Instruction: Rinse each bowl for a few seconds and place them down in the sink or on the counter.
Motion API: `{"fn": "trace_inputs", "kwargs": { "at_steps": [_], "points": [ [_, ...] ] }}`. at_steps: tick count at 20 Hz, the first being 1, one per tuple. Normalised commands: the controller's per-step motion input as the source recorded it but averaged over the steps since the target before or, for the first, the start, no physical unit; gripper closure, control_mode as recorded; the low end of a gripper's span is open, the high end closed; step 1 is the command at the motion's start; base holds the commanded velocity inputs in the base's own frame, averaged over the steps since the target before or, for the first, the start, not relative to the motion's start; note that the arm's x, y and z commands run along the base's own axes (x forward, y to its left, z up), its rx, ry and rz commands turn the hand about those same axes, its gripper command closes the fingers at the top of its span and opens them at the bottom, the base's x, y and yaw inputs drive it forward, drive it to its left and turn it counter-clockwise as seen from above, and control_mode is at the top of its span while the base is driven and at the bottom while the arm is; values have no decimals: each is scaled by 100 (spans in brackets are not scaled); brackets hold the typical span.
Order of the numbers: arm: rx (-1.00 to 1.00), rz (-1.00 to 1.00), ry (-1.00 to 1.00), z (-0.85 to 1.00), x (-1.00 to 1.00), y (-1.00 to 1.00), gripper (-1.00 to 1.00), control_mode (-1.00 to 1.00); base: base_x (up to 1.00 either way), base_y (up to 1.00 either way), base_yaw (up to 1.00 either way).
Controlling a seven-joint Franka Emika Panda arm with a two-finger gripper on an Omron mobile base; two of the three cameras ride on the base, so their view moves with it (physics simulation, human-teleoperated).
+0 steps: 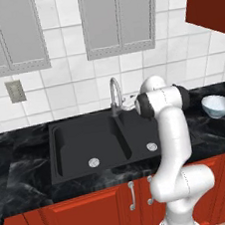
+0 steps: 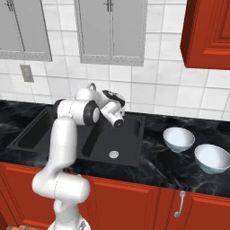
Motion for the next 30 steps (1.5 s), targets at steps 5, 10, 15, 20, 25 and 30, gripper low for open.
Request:
{"fn": "trace_inputs", "kwargs": {
  "at_steps": [5, 10, 15, 20, 25, 30],
  "points": [
    [2, 0, 0, -21, 39, 0, -100, -100, 0, 0, 0],
    [1, 0, 0, -24, 34, 0, -100, -100, 0, 0, 0],
    [1, 0, 0, -15, 38, 0, -100, -100, 0, 0, 0],
    [2, 0, 0, -17, 27, -6, 100, -100, 0, 0, 0],
    [4, 0, 1, -22, 4, -24, 100, -100, 0, 0, 0],
    [6, 0, 1, -22, 0, -45, 100, -100, 0, 0, 0]
  ]
}}
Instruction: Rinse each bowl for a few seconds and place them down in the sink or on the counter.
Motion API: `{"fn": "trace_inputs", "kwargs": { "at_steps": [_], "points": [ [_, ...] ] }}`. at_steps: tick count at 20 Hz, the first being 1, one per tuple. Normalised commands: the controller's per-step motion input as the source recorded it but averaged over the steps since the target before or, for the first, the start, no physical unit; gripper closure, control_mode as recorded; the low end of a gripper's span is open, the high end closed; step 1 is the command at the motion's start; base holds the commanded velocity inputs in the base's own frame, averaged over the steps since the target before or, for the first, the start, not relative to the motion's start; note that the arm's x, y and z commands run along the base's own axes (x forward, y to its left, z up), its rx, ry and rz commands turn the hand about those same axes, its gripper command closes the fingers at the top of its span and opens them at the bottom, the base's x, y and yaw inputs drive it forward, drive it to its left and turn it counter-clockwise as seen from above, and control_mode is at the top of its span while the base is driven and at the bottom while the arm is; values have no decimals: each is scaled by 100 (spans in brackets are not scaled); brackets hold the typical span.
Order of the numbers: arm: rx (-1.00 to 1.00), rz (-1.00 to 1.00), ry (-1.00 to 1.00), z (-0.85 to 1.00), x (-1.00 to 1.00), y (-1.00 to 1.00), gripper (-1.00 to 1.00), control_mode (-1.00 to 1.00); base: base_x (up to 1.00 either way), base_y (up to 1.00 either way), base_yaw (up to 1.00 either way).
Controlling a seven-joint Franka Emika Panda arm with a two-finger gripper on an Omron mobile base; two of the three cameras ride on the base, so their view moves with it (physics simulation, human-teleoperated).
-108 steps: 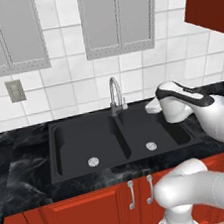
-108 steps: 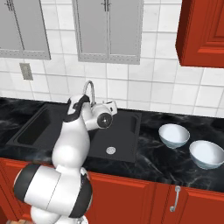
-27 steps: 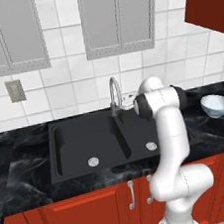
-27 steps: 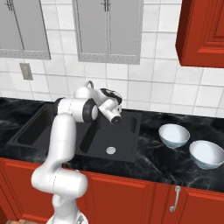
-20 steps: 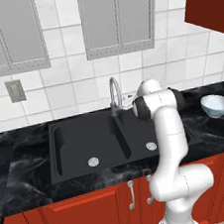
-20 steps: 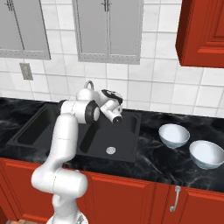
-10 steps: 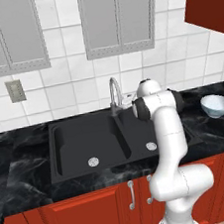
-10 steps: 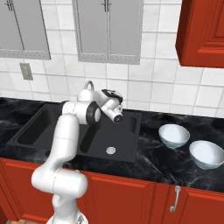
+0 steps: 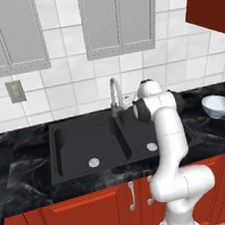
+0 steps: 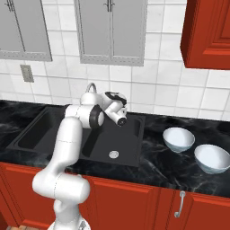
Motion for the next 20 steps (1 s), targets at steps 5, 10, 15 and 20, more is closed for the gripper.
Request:
{"fn": "trace_inputs", "kwargs": {
  "at_steps": [5, 10, 15, 20],
  "points": [
    [6, -1, 4, -26, -5, -61, 100, -100, 0, 0, 0],
    [5, -2, 7, -33, -3, -63, 100, -100, 0, 0, 0],
    [3, -3, 9, -39, 0, -59, 100, -100, 0, 0, 0],
    [3, -2, 6, -40, -3, -66, 100, -100, 0, 0, 0]
  ]
}}
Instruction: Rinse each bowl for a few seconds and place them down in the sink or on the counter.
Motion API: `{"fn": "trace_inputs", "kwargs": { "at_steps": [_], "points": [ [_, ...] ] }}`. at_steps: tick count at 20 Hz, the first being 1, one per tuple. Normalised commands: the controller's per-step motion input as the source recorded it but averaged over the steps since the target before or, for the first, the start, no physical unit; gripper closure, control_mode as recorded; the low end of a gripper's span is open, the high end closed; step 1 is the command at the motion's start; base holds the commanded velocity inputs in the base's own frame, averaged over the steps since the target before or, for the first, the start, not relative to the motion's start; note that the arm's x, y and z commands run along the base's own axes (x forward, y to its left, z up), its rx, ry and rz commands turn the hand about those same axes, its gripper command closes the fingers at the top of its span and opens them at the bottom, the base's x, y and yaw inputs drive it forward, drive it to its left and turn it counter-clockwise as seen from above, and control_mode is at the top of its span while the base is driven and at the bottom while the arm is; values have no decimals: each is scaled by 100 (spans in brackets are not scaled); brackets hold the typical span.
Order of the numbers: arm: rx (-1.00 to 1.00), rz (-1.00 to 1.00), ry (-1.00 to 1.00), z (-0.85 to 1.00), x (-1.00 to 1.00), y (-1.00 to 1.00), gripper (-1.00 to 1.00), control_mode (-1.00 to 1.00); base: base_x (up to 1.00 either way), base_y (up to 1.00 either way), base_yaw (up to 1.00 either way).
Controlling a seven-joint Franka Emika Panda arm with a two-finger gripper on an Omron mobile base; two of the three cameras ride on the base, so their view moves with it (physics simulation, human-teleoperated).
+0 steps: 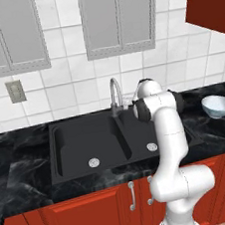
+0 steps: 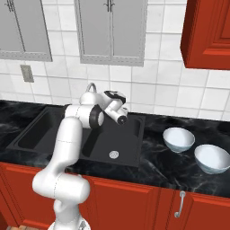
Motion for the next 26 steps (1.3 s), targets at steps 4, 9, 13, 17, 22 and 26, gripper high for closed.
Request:
{"fn": "trace_inputs", "kwargs": {
  "at_steps": [4, 9, 13, 17, 22, 26],
  "points": [
    [3, -1, 4, -41, -7, -67, 100, -100, 0, 0, 0],
    [3, 0, 1, -43, -12, -66, 100, -100, 0, 0, 0],
    [3, 0, 1, -48, -18, -62, 100, -100, 0, 0, 0],
    [2, 0, 3, -59, -26, -56, 100, -100, 0, 0, 0],
    [1, 0, 4, -68, -30, -52, 100, -100, 0, 0, 0],
    [7, 0, 1, -2, -14, -51, 100, -100, 0, 0, 0]
  ]
}}
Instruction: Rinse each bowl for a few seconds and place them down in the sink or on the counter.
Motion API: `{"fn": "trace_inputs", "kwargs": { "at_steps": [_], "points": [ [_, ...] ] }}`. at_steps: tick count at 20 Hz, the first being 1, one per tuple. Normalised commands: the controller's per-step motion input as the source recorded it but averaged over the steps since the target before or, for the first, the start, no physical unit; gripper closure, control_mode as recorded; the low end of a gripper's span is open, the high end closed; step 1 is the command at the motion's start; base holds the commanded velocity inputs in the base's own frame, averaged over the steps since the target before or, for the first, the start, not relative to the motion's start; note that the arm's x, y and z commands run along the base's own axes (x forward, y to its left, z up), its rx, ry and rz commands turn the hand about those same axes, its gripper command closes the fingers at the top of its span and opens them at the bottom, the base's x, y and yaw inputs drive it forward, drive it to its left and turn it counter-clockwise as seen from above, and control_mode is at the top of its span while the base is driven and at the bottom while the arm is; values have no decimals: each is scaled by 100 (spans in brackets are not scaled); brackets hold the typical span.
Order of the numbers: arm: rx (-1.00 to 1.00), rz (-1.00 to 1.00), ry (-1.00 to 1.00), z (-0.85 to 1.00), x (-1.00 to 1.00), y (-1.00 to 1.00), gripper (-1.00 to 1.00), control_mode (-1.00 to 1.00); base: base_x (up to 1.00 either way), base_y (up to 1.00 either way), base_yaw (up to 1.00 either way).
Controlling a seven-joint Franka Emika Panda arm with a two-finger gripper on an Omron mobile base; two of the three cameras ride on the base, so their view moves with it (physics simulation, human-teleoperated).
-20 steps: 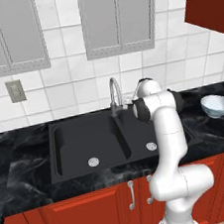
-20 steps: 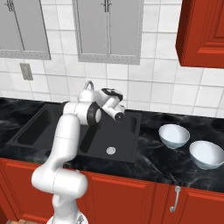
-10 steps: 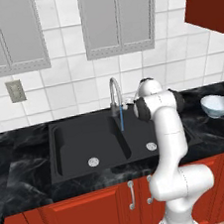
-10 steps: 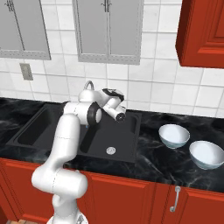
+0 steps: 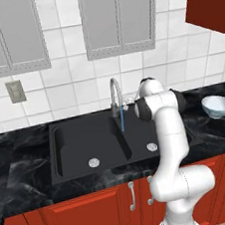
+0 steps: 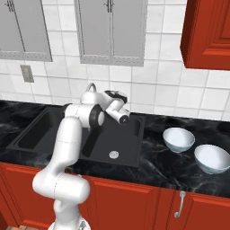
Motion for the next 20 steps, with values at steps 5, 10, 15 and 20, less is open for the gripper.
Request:
{"fn": "trace_inputs", "kwargs": {
  "at_steps": [5, 10, 15, 20],
  "points": [
    [8, 0, 1, 74, -21, -38, 100, -100, 0, 0, 0],
    [4, 0, 2, 81, -13, -16, 100, -100, 0, 0, 0],
    [2, -2, 10, 73, -36, -11, -100, -100, 0, 0, 0],
    [5, -6, 11, 76, -53, -18, -100, -100, 0, 0, 0]
  ]
}}
